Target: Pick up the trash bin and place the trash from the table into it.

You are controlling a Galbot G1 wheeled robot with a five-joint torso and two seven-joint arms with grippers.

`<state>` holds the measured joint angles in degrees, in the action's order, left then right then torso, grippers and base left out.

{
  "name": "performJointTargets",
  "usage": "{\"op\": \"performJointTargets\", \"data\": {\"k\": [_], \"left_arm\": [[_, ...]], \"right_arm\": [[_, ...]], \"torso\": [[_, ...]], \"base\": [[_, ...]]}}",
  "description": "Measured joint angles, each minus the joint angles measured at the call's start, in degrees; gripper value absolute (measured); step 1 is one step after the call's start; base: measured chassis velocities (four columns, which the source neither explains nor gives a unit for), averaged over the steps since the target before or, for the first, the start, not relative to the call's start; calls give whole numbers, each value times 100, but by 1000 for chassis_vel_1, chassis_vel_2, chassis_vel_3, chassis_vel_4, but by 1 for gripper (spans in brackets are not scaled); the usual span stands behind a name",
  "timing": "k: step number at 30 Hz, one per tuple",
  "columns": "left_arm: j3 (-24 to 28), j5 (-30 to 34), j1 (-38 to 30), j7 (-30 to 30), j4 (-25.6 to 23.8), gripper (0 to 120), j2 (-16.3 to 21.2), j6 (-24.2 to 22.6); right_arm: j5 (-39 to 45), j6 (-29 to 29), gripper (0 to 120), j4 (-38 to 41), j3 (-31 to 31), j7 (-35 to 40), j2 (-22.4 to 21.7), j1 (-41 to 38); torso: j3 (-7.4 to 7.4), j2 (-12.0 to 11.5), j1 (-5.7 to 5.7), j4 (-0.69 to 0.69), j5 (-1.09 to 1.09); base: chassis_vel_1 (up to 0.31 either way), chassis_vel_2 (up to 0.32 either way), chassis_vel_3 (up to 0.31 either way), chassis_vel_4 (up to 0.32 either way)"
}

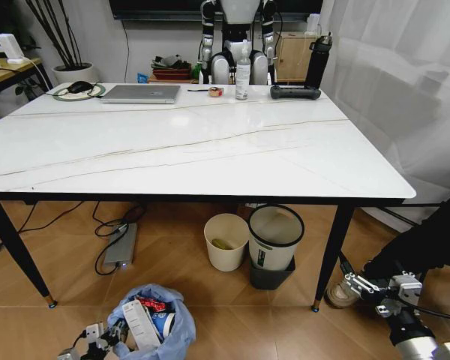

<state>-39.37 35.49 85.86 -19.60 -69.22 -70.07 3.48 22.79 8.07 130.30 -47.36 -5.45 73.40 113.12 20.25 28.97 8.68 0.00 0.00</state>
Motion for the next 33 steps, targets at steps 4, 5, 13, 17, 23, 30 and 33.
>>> {"op": "performJointTargets", "data": {"k": [4, 5, 13, 17, 23, 30, 33], "left_arm": [[-12, -15, -19, -2, 72, 1, 11, 26], [-17, -15, -24, -3, 90, 1, 18, 30], [-42, -11, -52, -31, 173, 1, 47, 61], [-52, -9, -55, -48, 203, 1, 50, 75], [-62, -7, -63, -68, 240, 1, 51, 95], [-66, 3, -69, -74, 261, 6, 41, 109], [-70, 7, -66, -81, 258, 14, 31, 118]], "right_arm": [[0, 0, 100, 0, 0, 0, 0, 0], [0, 0, 100, 0, 0, 0, 0, 0], [0, 0, 100, 0, 0, 0, 0, 0], [0, 0, 100, 0, 0, 0, 0, 0], [0, 0, 100, 0, 0, 0, 0, 0], [0, 0, 100, 0, 0, 0, 0, 0], [0, 0, 100, 0, 0, 0, 0, 0]], "torso": [[2, 3, 1, 0, 0], [3, 4, 2, 0, 0], [7, 11, 5, 0, 0], [8, 13, 5, 0, 0], [10, 15, 6, 0, 0], [11, 17, 7, 0, 0], [12, 19, 8, 0, 2]], "base": [[0, 0, 0, 0], [0, 0, 0, 0], [0, 0, 0, 0], [0, 0, 0, 0], [0, 0, 0, 0], [0, 0, 0, 0], [0, 0, 0, 0]]}}
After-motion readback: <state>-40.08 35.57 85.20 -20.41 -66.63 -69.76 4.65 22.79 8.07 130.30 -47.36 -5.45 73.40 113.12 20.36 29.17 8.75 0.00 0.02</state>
